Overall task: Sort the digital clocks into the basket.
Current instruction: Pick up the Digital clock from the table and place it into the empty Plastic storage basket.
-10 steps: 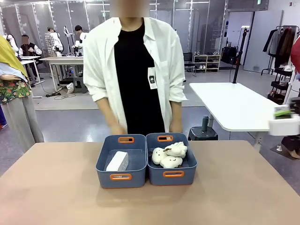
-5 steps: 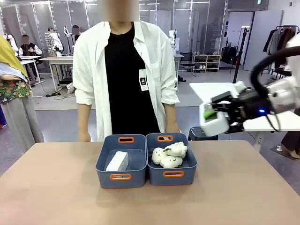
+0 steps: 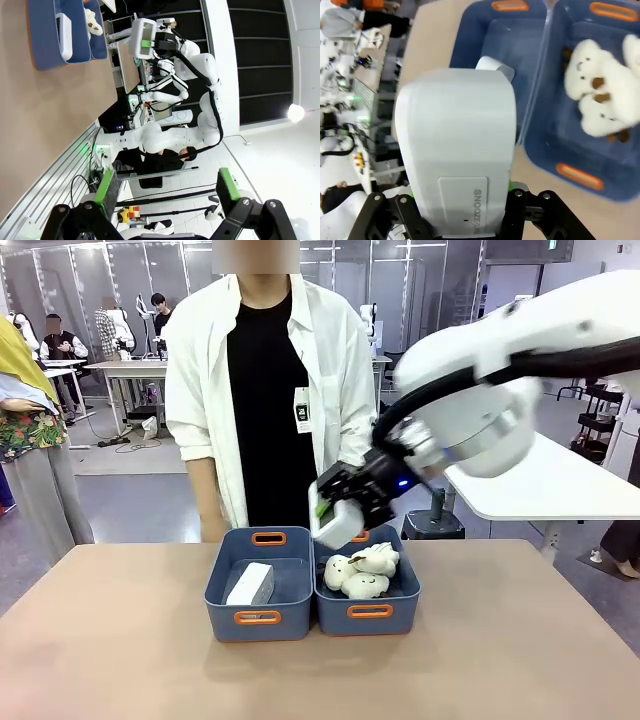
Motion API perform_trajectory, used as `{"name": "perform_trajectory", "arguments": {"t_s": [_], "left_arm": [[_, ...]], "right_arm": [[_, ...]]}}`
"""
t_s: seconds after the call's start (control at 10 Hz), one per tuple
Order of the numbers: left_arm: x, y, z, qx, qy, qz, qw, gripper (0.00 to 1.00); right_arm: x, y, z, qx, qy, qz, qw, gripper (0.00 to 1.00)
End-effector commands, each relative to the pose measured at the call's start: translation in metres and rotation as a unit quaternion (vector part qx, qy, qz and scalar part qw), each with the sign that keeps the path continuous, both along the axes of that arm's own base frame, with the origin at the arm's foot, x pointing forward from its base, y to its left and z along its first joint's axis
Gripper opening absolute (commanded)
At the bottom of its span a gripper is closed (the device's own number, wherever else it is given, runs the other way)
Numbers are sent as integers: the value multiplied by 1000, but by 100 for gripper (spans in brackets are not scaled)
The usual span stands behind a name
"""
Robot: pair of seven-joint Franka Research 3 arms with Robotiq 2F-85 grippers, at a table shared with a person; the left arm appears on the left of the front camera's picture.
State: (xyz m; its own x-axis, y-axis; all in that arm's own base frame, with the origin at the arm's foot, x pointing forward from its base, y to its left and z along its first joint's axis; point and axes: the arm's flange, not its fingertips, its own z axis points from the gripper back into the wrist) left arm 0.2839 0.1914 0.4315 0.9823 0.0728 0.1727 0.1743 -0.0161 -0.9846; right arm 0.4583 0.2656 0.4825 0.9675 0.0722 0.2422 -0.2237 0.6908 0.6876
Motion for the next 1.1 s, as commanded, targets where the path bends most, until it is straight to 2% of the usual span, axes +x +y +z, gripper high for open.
{"name": "perform_trajectory", "arguments": {"t_s": [0.0,0.1,0.2,0.3,0.6,1.0], "left_arm": [[-1,1,3,3,2,8,1000,100],[-1,1,3,3,2,8,1000,100],[-1,1,3,3,2,8,1000,100],[-1,1,3,3,2,8,1000,100],[-1,1,3,3,2,8,1000,100],[-1,1,3,3,2,8,1000,100]], "right_arm": [[25,44,-12,-53,9,-29,998,20],[35,61,-26,-100,-32,-55,993,20],[41,79,-42,-120,-22,-74,990,20],[45,91,-55,-149,-30,-86,985,20],[46,114,-90,-162,-25,-87,983,20],[47,118,-103,-167,-21,-80,982,20]]}}
